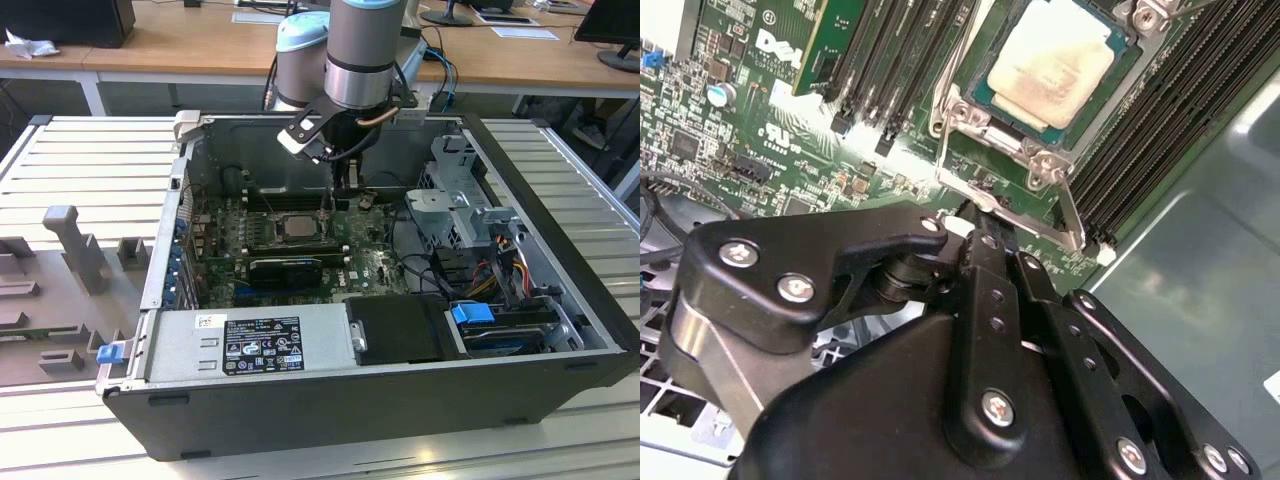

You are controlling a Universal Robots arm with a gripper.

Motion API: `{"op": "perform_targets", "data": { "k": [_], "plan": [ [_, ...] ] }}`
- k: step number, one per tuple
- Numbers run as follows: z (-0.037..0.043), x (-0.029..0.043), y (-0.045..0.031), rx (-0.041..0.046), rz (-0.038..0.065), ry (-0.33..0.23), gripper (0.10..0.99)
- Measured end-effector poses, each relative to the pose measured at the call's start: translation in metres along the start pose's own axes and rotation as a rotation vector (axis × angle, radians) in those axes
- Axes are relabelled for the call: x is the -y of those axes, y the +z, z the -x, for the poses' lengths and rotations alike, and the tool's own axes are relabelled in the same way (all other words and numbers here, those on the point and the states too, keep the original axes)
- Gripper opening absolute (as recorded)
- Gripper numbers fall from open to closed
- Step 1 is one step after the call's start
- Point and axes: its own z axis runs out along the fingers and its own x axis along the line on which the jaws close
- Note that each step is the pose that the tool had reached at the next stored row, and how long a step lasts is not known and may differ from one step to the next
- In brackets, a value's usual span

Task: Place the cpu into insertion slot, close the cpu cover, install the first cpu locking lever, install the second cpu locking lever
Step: 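Close the cpu cover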

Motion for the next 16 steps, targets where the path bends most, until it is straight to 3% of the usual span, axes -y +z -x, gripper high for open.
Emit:
{"op": "perform_targets", "data": {
  "k": [16],
  "plan": [
    [0.0002,0.0138,-0.0001,0.0000,0.000,0.000,0.106]
  ]
}}
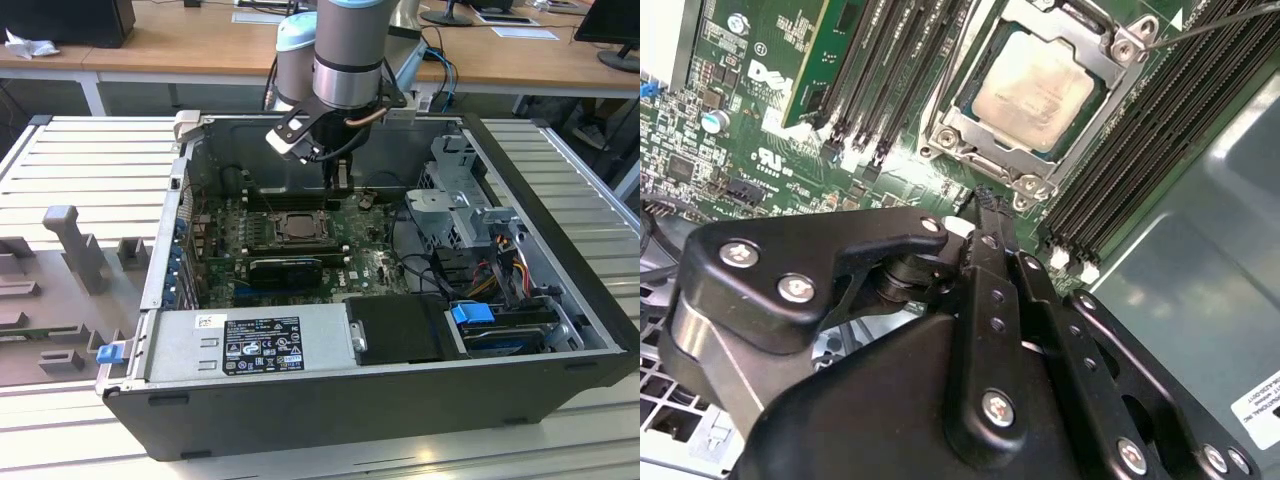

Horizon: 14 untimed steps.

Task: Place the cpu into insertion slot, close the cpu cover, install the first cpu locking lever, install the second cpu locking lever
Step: 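Close the cpu cover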

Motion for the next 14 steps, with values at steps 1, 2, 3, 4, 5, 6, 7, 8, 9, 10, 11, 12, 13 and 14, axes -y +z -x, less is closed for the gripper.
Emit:
{"op": "perform_targets", "data": {
  "k": [1,2,3,4,5,6,7,8,9,10,11,12,13,14],
  "plan": [
    [0.0000,0.0006,0.0000,0.0000,0.000,0.000,0.106],
    [0.0000,0.0013,0.0000,0.0001,0.000,0.000,0.106],
    [0.0000,0.0017,0.0000,0.0000,0.000,0.000,0.106],
    [0.0000,0.0024,0.0000,0.0000,0.000,0.000,0.106],
    [0.0001,0.0030,0.0000,0.0001,0.000,0.000,0.106],
    [0.0000,0.0035,0.0000,0.0000,0.000,0.000,0.106],
    [0.0001,0.0038,0.0000,0.0001,0.000,0.000,0.106],
    [0.0001,0.0041,0.0000,0.0001,0.000,0.000,0.106],
    [0.0000,0.0048,0.0002,-0.0001,0.000,0.000,0.106],
    [0.0001,0.0053,0.0002,0.0000,0.000,0.000,0.106],
    [0.0001,0.0058,0.0002,0.0001,0.000,0.000,0.106],
    [0.0001,0.0069,0.0003,0.0000,0.000,0.000,0.106],
    [0.0001,0.0075,0.0004,0.0000,0.000,0.000,0.106],
    [0.0001,0.0080,0.0006,0.0000,0.000,0.000,0.106]
  ]
}}
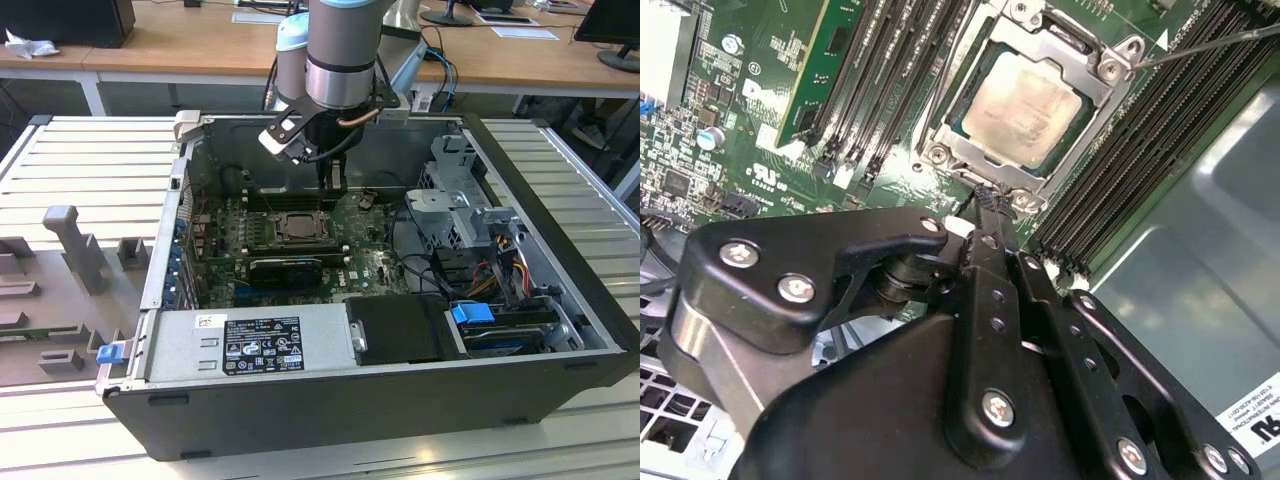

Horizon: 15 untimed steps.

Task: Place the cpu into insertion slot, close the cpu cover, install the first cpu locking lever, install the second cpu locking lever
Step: 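Close the cpu cover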

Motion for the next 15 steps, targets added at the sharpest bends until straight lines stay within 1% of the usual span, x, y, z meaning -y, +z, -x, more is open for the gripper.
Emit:
{"op": "perform_targets", "data": {
  "k": [3,6,7,13,15],
  "plan": [
    [0.0000,0.0013,0.0019,0.0000,0.000,0.000,0.106],
    [0.0002,0.0026,0.0097,0.0000,0.000,-0.003,0.106],
    [0.0002,0.0037,0.0106,0.0000,0.000,-0.003,0.106],
    [-0.0003,0.0154,0.0155,-0.0002,0.000,-0.013,0.106],
    [-0.0004,0.0189,0.0159,-0.0001,0.000,-0.018,0.106]
  ]
}}
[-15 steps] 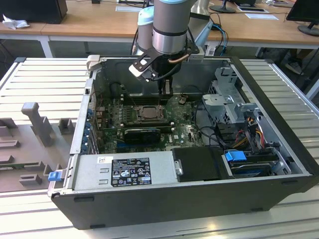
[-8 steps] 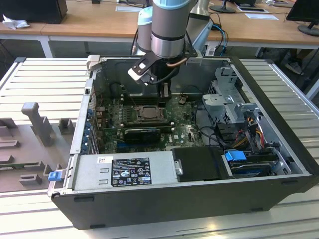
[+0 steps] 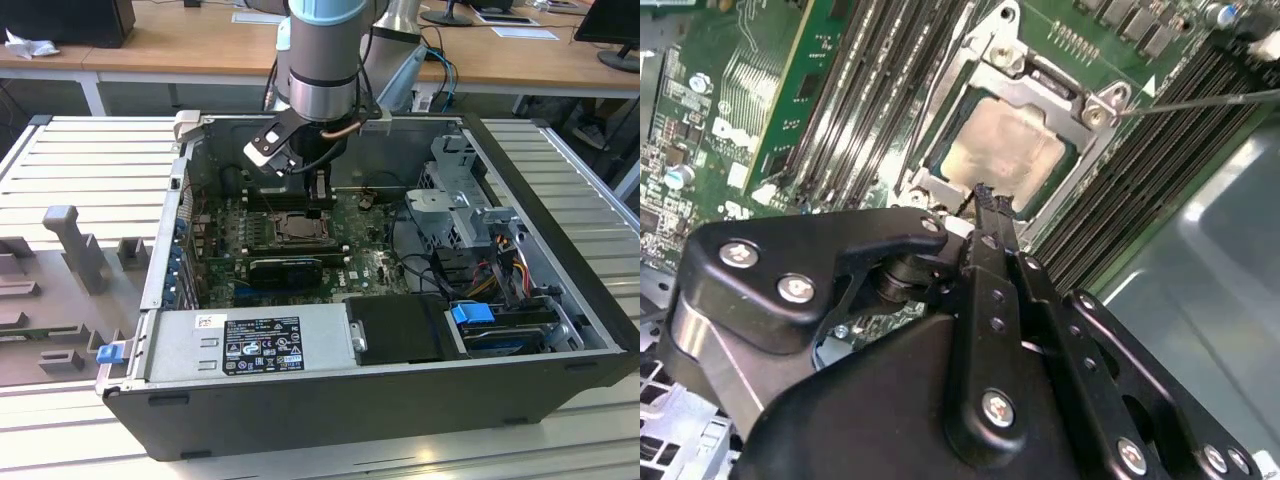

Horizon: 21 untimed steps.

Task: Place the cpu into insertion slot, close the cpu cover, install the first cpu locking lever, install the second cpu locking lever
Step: 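Close the cpu cover, then install the first cpu locking lever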

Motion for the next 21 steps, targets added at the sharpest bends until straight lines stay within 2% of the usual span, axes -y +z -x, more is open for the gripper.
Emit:
{"op": "perform_targets", "data": {
  "k": [4,9,21],
  "plan": [
    [-0.0001,0.0118,-0.0001,-0.0001,0.000,0.000,0.106],
    [-0.0001,0.0188,-0.0002,-0.0001,0.000,0.000,0.106],
    [0.0003,0.0191,-0.0030,-0.0003,0.000,0.000,0.106]
  ]
}}
